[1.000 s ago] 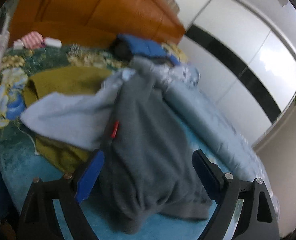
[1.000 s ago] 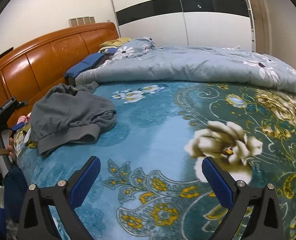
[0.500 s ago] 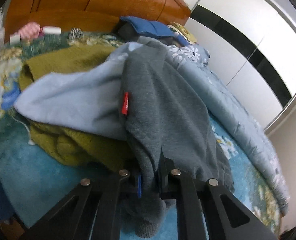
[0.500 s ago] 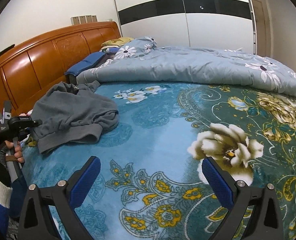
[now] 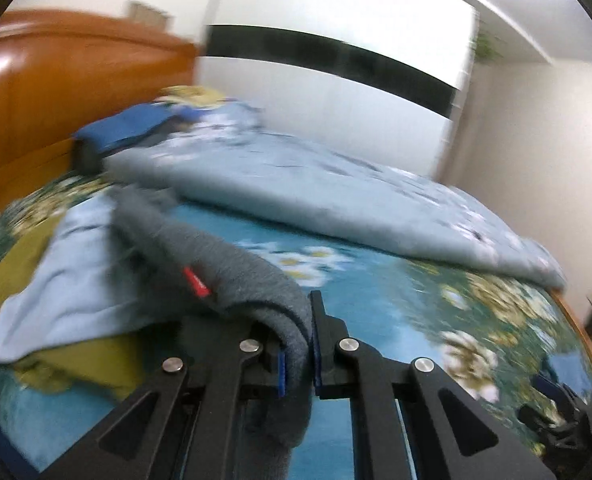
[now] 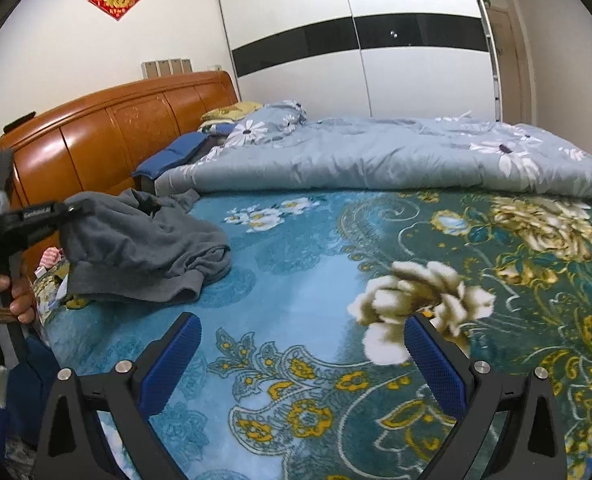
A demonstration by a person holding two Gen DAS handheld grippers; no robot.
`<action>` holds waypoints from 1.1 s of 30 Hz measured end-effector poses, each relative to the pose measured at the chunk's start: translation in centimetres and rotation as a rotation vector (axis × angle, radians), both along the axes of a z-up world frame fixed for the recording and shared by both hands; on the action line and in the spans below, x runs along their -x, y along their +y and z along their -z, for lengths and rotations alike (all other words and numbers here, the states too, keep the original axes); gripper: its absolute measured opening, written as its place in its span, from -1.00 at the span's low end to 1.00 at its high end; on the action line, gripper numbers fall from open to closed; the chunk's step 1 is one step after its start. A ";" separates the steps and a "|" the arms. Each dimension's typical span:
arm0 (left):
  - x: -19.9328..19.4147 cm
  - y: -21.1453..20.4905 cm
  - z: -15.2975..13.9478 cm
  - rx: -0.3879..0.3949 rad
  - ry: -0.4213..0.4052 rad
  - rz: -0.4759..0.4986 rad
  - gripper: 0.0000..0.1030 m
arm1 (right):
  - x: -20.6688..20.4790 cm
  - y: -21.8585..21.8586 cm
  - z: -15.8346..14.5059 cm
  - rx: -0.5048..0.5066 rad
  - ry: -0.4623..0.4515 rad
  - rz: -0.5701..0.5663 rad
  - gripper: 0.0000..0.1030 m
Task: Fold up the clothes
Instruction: 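Lift the grey sweatshirt with the left tool and spread it on the bed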
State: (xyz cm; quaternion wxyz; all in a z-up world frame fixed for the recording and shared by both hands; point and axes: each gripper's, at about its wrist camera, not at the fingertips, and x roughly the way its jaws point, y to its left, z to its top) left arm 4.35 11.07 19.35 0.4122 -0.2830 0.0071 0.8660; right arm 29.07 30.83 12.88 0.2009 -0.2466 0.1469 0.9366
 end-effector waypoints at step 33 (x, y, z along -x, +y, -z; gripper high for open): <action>-0.4 -10.1 0.4 0.030 -0.075 0.173 -0.81 | -9.6 5.5 -2.8 -0.041 0.011 0.271 1.00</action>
